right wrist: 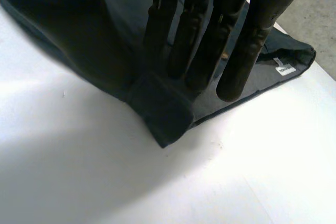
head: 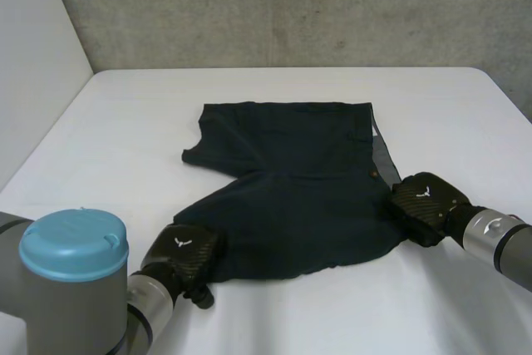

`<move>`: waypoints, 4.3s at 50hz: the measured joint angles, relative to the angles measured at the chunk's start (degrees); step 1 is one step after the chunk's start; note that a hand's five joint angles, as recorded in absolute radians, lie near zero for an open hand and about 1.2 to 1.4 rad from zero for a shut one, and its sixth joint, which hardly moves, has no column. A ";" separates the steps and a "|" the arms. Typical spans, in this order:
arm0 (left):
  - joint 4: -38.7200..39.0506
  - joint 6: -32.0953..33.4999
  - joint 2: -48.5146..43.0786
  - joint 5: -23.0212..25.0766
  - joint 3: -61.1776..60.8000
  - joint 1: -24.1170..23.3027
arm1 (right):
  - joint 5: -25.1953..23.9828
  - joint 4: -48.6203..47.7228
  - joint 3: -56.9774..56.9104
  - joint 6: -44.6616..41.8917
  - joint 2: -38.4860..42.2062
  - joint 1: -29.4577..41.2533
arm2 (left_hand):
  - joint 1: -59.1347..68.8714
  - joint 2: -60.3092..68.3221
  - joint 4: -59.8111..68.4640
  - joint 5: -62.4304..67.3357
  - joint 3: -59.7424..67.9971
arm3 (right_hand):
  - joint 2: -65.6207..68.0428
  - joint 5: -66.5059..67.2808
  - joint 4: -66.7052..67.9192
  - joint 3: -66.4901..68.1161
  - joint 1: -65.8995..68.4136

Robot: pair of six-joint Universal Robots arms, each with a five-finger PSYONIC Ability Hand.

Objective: Fold the shorts.

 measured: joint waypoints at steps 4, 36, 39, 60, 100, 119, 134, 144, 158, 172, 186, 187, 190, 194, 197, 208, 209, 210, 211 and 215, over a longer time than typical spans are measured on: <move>1.57 0.29 -1.48 -0.68 1.03 0.04 | -0.10 0.02 -0.03 0.11 0.04 0.14 | 0.00 0.00 0.00 0.00 0.00 | 2.34 3.83 3.95 3.90 1.00; 8.55 4.98 -10.12 -4.41 8.74 -0.08 | 0.21 0.38 1.13 0.98 -0.40 0.15 | 6.19 6.74 6.72 6.17 6.95 | 2.34 3.86 4.05 4.00 1.00; 9.81 8.01 -10.92 -4.48 8.97 -0.05 | 0.22 0.39 1.24 0.98 -0.44 0.15 | 6.19 6.74 6.72 6.17 6.95 | 2.34 3.86 4.05 4.00 1.00; 8.73 14.35 1.23 -4.52 8.65 0.73 | 1.04 3.62 1.30 1.73 -4.47 0.89 | 32.62 35.65 35.57 32.29 35.36 | 2.34 3.86 4.06 4.00 1.00; -10.06 21.19 1.22 1.19 20.86 7.39 | 3.71 34.68 -15.45 -0.88 -6.52 2.23 | 32.62 35.87 35.80 32.29 35.62 | 2.34 3.85 4.07 4.00 1.59; 1.21 32.32 -36.41 -4.51 60.72 6.99 | 15.36 6.46 -37.51 5.82 15.78 14.03 | 32.62 35.97 35.81 32.29 35.68 | 2.34 3.85 4.07 4.00 3.29; 12.87 36.75 -39.67 -0.94 61.20 5.78 | 25.41 -13.40 -39.11 6.58 24.43 16.84 | -21.59 -21.00 -21.19 -20.09 -20.62 | -50.89 -47.81 -50.52 -50.70 -38.64; 5.98 30.72 -24.84 -0.57 47.58 8.06 | 25.58 -9.97 -31.12 16.84 10.93 16.20 | -21.59 -21.37 -21.21 -20.09 -20.62 | -51.88 -48.51 -51.10 -51.77 -38.81; -5.77 2.58 -4.50 8.41 23.13 14.75 | 17.60 8.41 -15.79 21.54 1.22 13.22 | -6.51 -6.78 -6.77 -6.69 -6.84 | -51.88 -48.51 -51.10 -51.77 -38.81; -5.39 -5.31 -8.44 10.39 24.63 14.89 | 17.93 -1.03 -7.36 21.92 1.87 12.19 | 1.82 2.05 2.01 1.75 1.97 | -43.73 -40.08 -41.46 -41.14 -30.59; -5.19 -4.41 -19.74 8.91 35.13 12.35 | 18.08 -4.34 -5.47 21.72 2.52 12.74 | 6.57 6.54 5.97 5.63 6.54 | -43.73 -40.07 -41.42 -41.14 -30.58; -5.24 -4.35 -20.46 8.53 35.82 12.09 | 18.08 -4.49 -5.37 21.68 2.50 12.76 | 12.47 11.35 11.22 10.76 11.29 | -43.73 -40.07 -41.42 -41.14 -30.58; -5.42 -3.92 -22.11 6.82 37.49 11.48 | 18.07 -4.78 -5.10 21.53 2.47 12.80 | 24.26 23.83 23.77 23.17 23.70 | -43.73 -40.06 -41.42 -41.14 -30.57; -5.51 -1.74 -22.74 4.35 38.23 11.14 | 18.10 -4.94 -4.85 21.30 2.43 12.81 | 28.65 29.92 29.99 29.48 29.28 | -43.73 -40.07 -41.42 -41.14 -30.57; -5.50 2.20 -22.54 3.00 37.93 11.20 | 18.13 -4.94 -4.79 21.18 2.36 12.82 | 29.13 30.70 30.75 30.35 29.97 | -43.73 -40.07 -41.42 -41.14 -30.37; -5.43 24.85 -20.51 2.91 33.28 14.29 | 18.17 -4.97 -5.07 21.06 2.08 12.81 | 29.12 30.39 30.33 30.17 29.90 | -43.73 -40.07 -41.42 -41.14 -30.32; -5.40 25.74 -20.38 3.01 32.97 14.41 | 18.17 -4.97 -5.08 21.05 2.07 12.81 | 29.12 30.36 30.26 30.17 29.88 | -43.73 -40.07 -41.42 -41.14 -30.32; -5.36 26.77 -20.22 3.16 32.57 14.54 | 18.17 -4.99 -5.11 21.05 2.06 12.81 | 29.12 30.19 30.10 30.16 29.86 | -43.73 -40.07 -41.42 -41.14 -30.31; -5.26 28.40 -19.92 3.47 31.89 14.65 | 18.16 -5.00 -5.13 21.04 2.03 12.78 | 28.65 29.29 29.24 29.62 29.26 | -43.73 -40.07 -41.42 -41.14 -30.31; -5.03 30.22 -19.18 4.21 30.81 14.54 | 18.12 -5.09 -5.16 21.02 1.97 12.69 | 23.38 23.81 23.91 24.14 24.09 | -40.77 -38.49 -39.63 -39.28 -29.40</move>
